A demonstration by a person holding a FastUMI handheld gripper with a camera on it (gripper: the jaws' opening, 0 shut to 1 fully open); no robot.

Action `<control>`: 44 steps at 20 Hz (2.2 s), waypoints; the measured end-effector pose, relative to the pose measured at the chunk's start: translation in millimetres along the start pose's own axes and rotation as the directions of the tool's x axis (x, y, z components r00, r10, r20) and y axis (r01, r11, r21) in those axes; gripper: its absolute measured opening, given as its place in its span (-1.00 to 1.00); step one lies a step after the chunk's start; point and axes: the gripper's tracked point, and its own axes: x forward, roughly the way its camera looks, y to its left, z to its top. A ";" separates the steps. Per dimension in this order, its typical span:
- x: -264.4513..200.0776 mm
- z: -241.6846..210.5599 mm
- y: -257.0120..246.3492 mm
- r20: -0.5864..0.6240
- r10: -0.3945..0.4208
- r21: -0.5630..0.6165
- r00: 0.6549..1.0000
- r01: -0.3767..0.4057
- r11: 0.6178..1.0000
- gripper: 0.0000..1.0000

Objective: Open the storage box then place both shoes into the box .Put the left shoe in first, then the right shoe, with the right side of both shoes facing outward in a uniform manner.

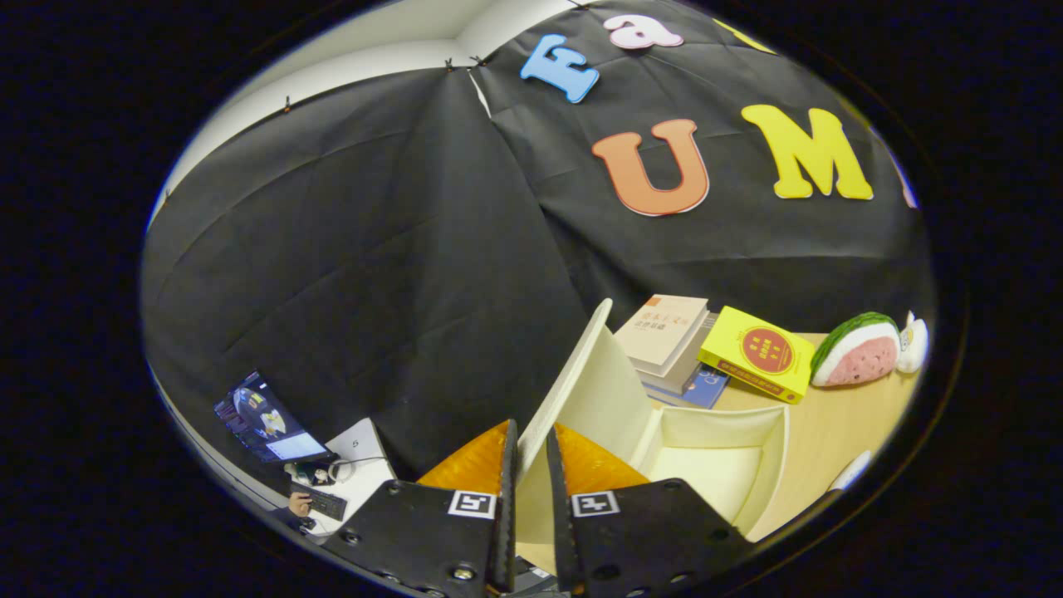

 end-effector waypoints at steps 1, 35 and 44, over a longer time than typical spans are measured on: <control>6.3 -1.9 10.2 0.000 0.016 -0.021 1.000 -0.016 1.000 -0.57; -278.0 -84.1 -388.5 0.140 -0.575 0.085 0.806 0.569 0.818 0.90; -265.5 -218.6 -454.9 -0.169 -0.572 0.154 0.803 0.594 0.789 0.90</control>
